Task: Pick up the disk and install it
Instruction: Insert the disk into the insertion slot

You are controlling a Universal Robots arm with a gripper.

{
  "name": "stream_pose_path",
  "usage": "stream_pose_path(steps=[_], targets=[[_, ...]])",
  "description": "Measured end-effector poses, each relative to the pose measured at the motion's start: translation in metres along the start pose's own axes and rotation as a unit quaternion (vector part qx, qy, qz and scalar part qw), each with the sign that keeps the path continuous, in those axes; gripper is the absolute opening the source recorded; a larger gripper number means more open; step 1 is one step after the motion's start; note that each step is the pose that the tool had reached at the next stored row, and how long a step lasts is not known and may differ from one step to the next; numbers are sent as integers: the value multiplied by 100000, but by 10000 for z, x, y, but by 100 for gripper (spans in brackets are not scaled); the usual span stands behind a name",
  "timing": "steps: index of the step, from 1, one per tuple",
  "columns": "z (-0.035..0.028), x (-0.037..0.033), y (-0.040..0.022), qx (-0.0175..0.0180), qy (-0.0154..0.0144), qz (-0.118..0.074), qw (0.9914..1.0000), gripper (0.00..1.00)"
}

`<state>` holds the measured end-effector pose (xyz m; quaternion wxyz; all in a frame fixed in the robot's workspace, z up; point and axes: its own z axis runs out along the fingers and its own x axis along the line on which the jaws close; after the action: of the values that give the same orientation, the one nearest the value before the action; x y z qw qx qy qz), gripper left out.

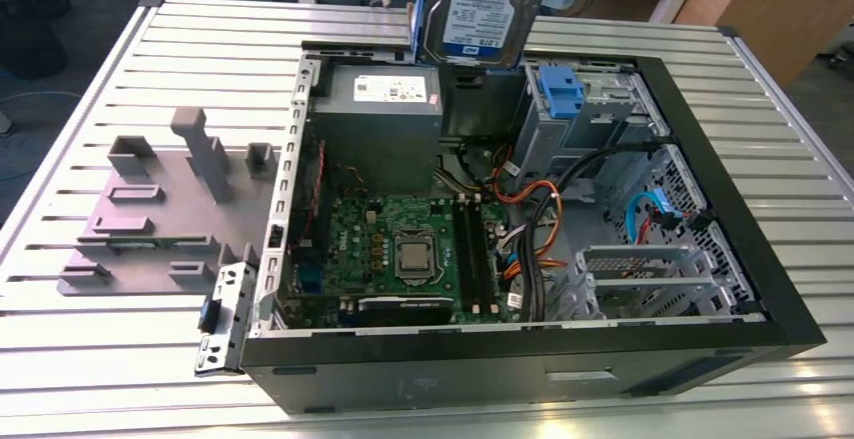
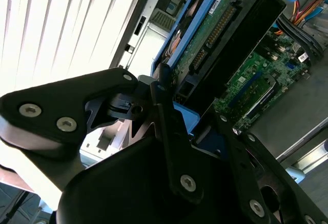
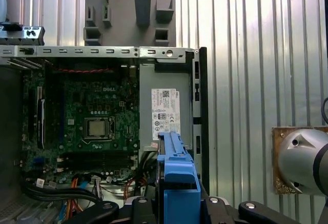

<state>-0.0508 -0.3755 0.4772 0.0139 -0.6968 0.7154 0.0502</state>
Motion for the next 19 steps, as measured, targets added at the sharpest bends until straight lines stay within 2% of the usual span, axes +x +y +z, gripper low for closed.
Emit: stream_pose_path(steps=[19], targets=[[-2,11,-41,-1,1,-4,100000,37]])
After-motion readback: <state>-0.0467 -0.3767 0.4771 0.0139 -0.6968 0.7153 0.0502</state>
